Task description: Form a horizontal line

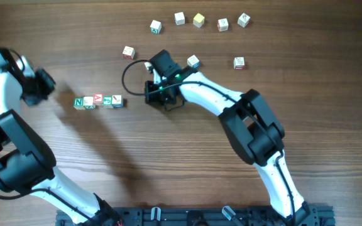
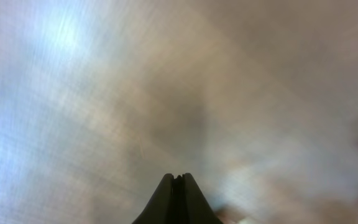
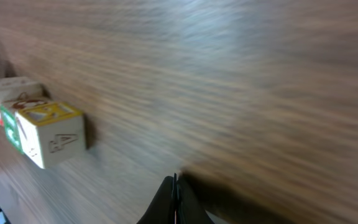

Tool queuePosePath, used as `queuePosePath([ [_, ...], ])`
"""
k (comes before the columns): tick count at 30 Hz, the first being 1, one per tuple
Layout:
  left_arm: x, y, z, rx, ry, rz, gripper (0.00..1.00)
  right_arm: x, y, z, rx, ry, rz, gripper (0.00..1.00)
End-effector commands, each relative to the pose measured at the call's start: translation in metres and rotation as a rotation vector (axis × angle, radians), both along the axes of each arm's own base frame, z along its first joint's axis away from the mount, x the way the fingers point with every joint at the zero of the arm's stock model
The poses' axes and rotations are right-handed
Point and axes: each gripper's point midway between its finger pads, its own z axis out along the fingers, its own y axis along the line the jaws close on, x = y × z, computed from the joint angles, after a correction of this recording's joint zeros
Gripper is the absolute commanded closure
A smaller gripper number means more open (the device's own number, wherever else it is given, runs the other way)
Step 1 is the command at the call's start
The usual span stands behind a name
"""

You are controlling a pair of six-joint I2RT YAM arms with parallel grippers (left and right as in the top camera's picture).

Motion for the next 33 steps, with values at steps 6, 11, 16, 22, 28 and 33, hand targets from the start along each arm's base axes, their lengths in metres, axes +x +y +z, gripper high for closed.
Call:
queuePosePath([
  [6,0.057,-0.086,0.035,0.03,-0.131,-0.337,0.96,0.007,-0.089,-0.05,-0.158,0.18,-0.115,0.9],
  [11,0.066,-0.118,0.036,0.042,-0.15,-0.422,0.96,0.015,-0.117,-0.051,-0.175,0.22,-0.172,0.9],
  [16,0.064,-0.126,0.027,0.026,-0.125,-0.437,0.96,0.022,-0.122,-0.052,-0.176,0.206,-0.183,0.9],
  [22,0.054,-0.139,0.0,-0.017,-0.037,-0.458,0.96,0.027,-0.123,-0.052,-0.178,0.184,-0.188,0.9],
  [28,0.054,-0.153,-0.009,-0.02,-0.01,-0.478,0.96,0.03,-0.122,-0.052,-0.177,0.167,-0.192,0.9],
  [33,0.049,-0.152,-0.013,-0.003,0.031,-0.452,0.96,0.032,-0.125,-0.053,-0.192,0.158,-0.197,0.86],
])
